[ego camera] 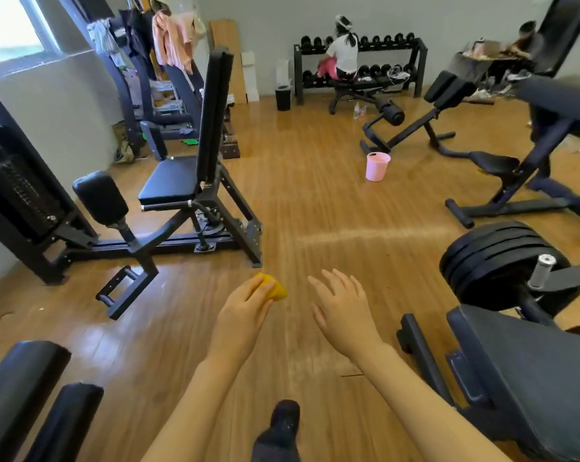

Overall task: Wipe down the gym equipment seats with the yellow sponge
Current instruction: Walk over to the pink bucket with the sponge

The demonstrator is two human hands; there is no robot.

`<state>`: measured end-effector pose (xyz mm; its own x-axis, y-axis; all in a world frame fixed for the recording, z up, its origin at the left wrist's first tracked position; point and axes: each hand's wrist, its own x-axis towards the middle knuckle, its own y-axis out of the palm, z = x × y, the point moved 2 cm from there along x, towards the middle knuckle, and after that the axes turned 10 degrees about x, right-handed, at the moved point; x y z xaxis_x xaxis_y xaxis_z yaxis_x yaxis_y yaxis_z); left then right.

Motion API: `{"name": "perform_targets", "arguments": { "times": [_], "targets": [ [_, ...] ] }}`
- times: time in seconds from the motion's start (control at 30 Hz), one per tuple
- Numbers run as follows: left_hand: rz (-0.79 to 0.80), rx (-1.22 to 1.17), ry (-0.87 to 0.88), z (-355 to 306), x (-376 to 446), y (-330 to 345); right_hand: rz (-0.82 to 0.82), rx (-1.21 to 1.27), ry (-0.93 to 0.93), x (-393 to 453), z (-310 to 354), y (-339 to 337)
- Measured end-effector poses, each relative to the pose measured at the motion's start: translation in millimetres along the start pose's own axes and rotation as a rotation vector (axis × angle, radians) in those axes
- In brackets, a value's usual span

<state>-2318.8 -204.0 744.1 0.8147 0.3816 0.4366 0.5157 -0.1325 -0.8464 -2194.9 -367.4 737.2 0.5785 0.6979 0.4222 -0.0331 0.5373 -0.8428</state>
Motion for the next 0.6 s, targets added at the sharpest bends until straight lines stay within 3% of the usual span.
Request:
{"name": "perform_targets", "arguments": {
  "times": [0.13, 0.27, 0.33, 0.6],
  "targets": [
    [-0.001, -0.036, 0.069, 28, 114, 53, -0.049, -0.050, 0.069, 92, -59, 29],
    [0.100, -0.108, 0.123, 49, 238, 105, -0.076, -0.084, 0.176, 187, -116, 47],
    [0.057, -0.094, 0.208, 51, 294, 127, -0.087, -0.101, 0.226, 229, -144, 53],
    [0.089, -0.137, 0.362, 51, 471, 234, -0.113, -0.137, 0.335, 346, -264, 80]
  ]
}}
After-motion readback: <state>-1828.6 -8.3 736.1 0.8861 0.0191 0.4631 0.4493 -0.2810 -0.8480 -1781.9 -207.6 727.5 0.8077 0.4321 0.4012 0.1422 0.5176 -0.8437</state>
